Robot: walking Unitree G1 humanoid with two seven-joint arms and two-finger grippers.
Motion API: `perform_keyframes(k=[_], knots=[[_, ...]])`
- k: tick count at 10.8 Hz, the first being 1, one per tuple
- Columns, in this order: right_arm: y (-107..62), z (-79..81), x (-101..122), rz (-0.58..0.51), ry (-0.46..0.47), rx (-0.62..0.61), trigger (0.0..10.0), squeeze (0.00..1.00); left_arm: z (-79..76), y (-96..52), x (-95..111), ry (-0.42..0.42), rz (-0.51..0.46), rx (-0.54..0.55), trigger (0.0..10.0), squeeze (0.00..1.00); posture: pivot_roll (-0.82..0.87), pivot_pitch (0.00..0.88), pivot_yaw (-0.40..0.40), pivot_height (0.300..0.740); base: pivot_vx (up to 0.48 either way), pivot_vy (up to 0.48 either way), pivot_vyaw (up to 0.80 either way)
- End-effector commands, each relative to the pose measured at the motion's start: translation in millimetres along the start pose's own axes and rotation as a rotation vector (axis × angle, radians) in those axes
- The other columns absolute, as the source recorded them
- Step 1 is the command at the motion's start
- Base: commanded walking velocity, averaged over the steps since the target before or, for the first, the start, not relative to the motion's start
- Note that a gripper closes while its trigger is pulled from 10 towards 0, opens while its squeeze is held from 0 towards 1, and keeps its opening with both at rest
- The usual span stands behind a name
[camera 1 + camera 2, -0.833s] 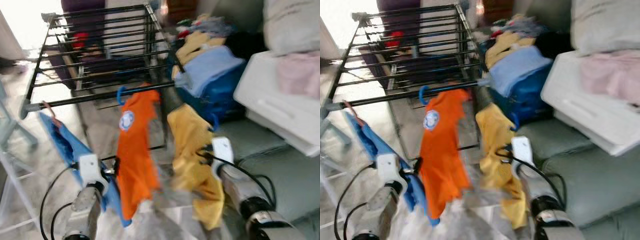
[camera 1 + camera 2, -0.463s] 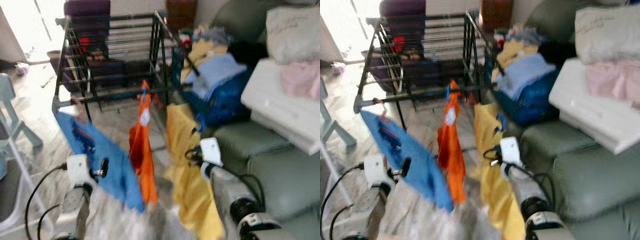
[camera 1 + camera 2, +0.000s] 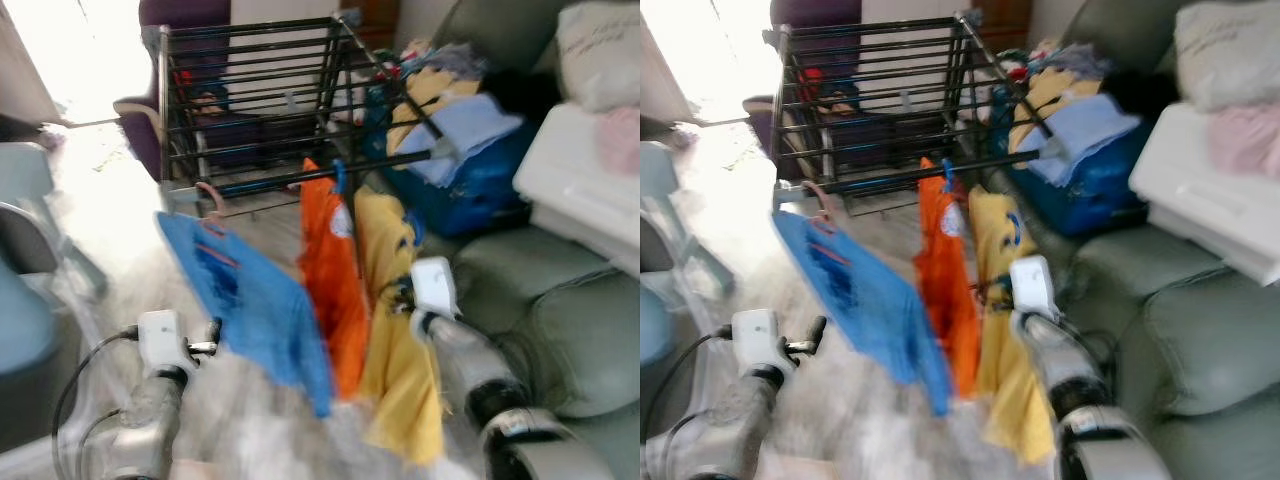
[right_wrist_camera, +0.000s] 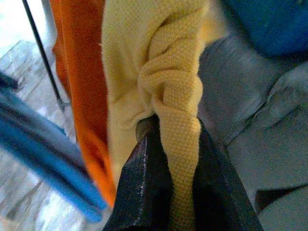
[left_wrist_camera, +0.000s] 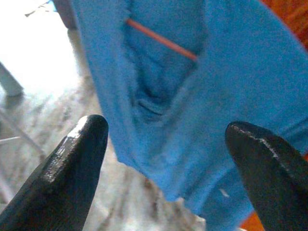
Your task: Hang hanger
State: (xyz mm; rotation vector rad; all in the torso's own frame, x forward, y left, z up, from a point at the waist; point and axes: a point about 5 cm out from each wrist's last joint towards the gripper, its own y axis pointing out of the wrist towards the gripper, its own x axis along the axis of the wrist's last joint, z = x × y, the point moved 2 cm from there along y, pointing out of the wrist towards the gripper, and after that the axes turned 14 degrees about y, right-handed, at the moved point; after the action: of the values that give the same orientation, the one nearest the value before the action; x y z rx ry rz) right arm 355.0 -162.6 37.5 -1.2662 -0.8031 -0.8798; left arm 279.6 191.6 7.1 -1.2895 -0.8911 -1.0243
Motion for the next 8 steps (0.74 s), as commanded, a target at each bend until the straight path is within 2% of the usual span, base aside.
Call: perform_keyframes(k=[1,8], knots=[[2.1,-1.5,23.9,-0.079,0.009,-0.003,10.0,0.0,-3.0,1.4,4.1,0.005,-0.013,-0.021,10.0,0.0,-0.05,0.0,0.035,0.74,0.48,0.0,0.0],[2.6,-5.1,30.8,-0.104,0.013,-0.022,10.0,0.0,-8.1,1.1,6.3,0.0,-0.025,-0.046,10.0,0.0,-0.05,0.0,0.034,0.74,0.469,0.0,0.0]])
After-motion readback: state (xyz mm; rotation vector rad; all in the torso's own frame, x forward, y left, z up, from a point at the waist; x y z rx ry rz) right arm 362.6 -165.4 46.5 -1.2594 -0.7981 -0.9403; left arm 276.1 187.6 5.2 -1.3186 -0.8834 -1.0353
